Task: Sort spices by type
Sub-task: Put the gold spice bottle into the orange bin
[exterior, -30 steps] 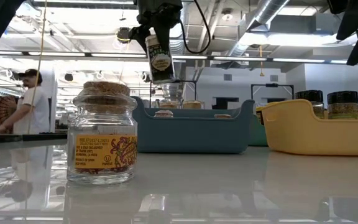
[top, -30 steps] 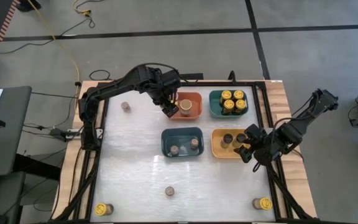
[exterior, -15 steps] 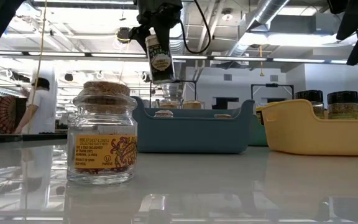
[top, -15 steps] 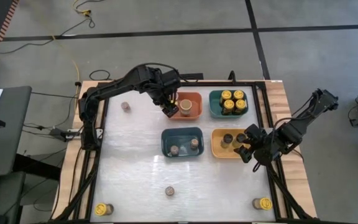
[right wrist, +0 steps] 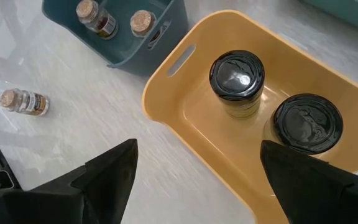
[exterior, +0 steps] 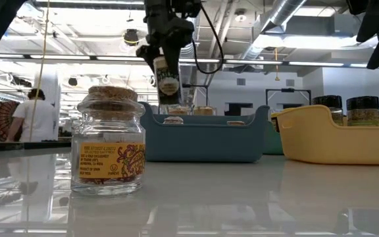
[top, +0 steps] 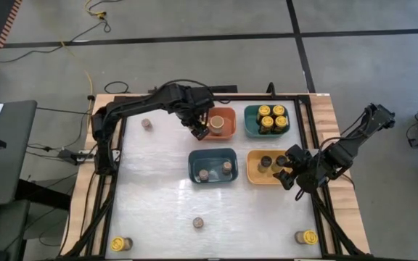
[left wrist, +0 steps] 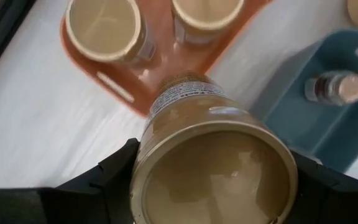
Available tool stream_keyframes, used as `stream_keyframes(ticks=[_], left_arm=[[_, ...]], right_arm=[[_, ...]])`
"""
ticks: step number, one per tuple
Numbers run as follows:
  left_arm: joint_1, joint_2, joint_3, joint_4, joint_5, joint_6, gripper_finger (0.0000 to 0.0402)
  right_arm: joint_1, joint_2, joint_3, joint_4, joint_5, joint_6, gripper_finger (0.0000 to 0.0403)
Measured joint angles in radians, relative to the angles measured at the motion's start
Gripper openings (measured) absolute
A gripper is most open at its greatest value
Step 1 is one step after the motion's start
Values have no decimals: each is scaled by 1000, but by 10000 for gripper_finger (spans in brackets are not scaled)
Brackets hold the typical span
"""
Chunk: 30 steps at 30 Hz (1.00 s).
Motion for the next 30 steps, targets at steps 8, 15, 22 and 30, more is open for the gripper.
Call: stream_keyframes(ticks=[8, 15, 22, 30], left_arm=[[8, 2, -71, 157, 9, 7, 271], [28, 2, -126, 227, 20, 9, 271], [50, 2, -184, 294, 21, 9, 271], [53, 3, -243, 437, 21, 0, 272]], right_arm=[[0, 0, 0, 0, 0, 0, 365], [0, 0, 0, 0, 0, 1, 365], [0, 0, 0, 0, 0, 3, 365], [0, 0, 0, 0, 0, 20, 365]])
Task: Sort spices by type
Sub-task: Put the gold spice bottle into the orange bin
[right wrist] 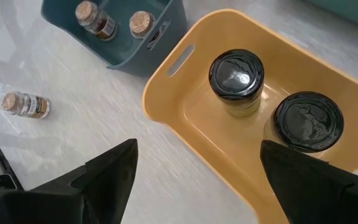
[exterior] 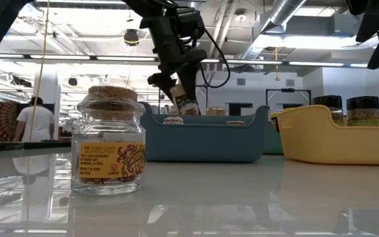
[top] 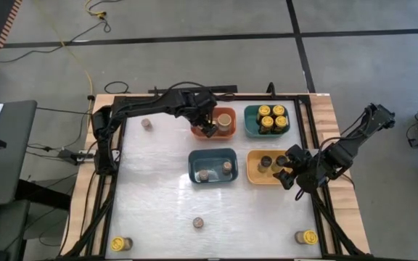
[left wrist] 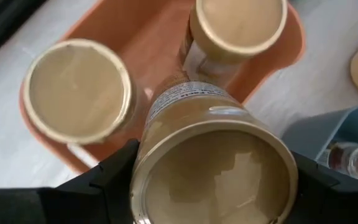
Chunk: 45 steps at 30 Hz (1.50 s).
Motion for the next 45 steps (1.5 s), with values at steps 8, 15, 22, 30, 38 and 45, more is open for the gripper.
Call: stream_keyframes(ticks=[8, 15, 22, 30, 38, 45], left_arm=[[20, 0, -59, 38, -26, 3, 273], [26, 0, -91, 109, -24, 4, 273], [26, 0, -126, 128, -23, -50, 273], [28, 17, -121, 143, -14, -90, 273], [21, 57, -118, 137, -5, -123, 273], [20, 61, -115, 138, -6, -131, 285]], right_arm=[[0, 0, 0, 0, 0, 9, 365], [0, 0, 0, 0, 0, 9, 365], [0, 0, 0, 0, 0, 9, 365], [0, 0, 0, 0, 0, 9, 365], [0, 0, 0, 0, 0, 8, 365], [0, 5, 0, -1, 0, 8, 365]])
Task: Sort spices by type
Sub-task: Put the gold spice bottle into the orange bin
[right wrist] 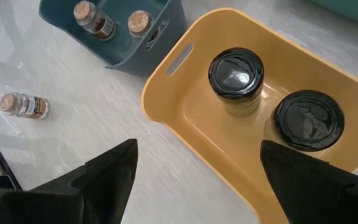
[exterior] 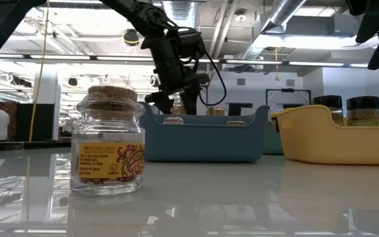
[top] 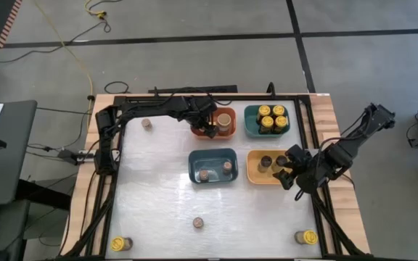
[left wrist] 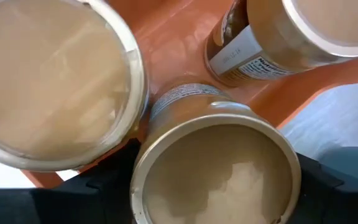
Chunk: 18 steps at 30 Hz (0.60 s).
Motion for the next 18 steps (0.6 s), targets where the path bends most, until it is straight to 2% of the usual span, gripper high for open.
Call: stream_keyframes(ticks=[18], left_arm=[[-2, 4, -2, 77, -4, -14, 299]], right_arm=[[0, 2, 0, 0, 0, -7, 365]])
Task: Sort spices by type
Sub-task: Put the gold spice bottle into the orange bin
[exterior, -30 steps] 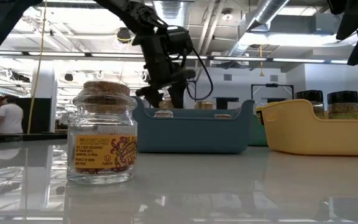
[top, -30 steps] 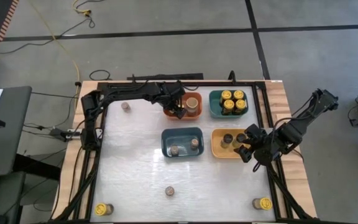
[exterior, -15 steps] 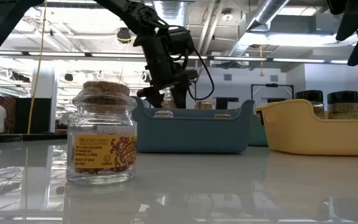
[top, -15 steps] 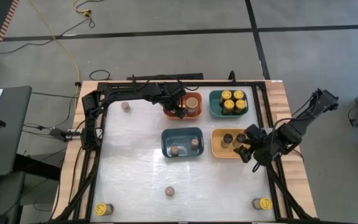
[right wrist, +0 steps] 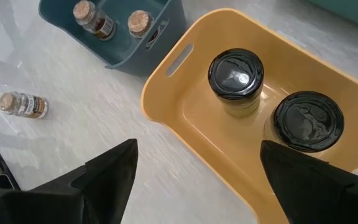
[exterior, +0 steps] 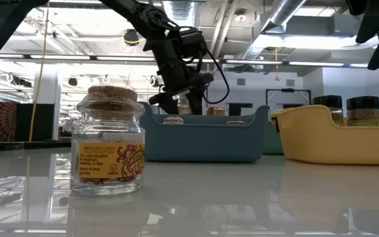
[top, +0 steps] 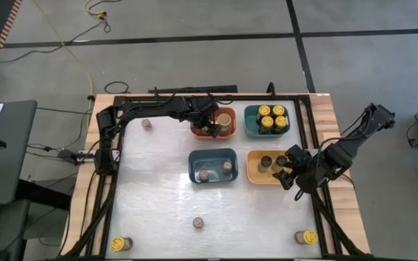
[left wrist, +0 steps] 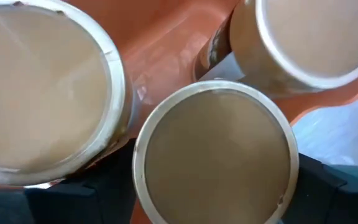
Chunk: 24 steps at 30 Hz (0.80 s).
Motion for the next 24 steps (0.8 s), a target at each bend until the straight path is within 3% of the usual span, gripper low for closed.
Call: stream_keyframes(ticks=[24], left_arm=[[0, 0, 0, 77, 0, 7, 300]], right_arm=[[0, 0, 0, 0, 0, -3, 365]])
